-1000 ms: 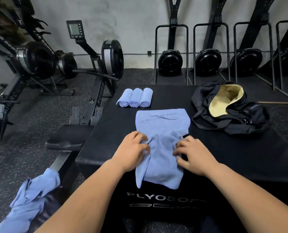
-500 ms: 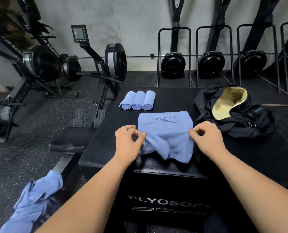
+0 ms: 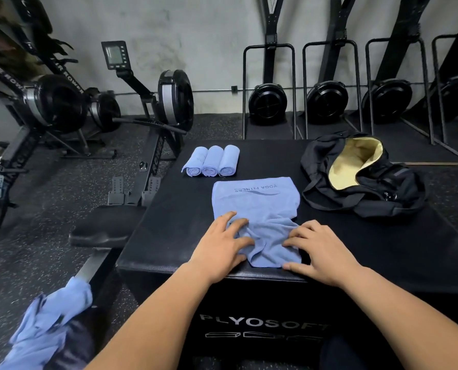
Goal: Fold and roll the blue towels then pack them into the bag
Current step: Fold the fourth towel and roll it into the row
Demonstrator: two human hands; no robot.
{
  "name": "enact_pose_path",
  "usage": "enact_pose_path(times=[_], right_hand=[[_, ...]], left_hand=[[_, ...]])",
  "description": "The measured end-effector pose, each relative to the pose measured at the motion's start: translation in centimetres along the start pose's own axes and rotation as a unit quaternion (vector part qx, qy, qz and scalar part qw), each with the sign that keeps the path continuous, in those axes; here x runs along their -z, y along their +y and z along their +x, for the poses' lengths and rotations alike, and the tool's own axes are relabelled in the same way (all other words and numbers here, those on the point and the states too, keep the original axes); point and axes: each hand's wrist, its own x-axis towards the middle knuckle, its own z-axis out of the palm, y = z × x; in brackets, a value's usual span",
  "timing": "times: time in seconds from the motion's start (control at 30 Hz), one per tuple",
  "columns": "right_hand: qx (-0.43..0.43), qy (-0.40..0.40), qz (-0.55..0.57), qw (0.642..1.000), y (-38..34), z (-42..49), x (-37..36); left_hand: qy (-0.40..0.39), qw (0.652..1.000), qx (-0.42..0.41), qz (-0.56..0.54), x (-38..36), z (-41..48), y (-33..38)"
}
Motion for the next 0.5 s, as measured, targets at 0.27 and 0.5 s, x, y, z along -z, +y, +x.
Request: enact_pose_path(times=[0.27,0.5], right_hand=[[-0.266,0.166,0.317,0.895,0.1,3.1,2.2],[-0.301,0.113,0.228,0.919,0.1,5.2,2.5]], left_hand=[[0.144,0.910,0.273,-0.276,2.4,2.3,0.2],[0.120,0.828,0.390,-0.385,2.7,3.6,-0.9]])
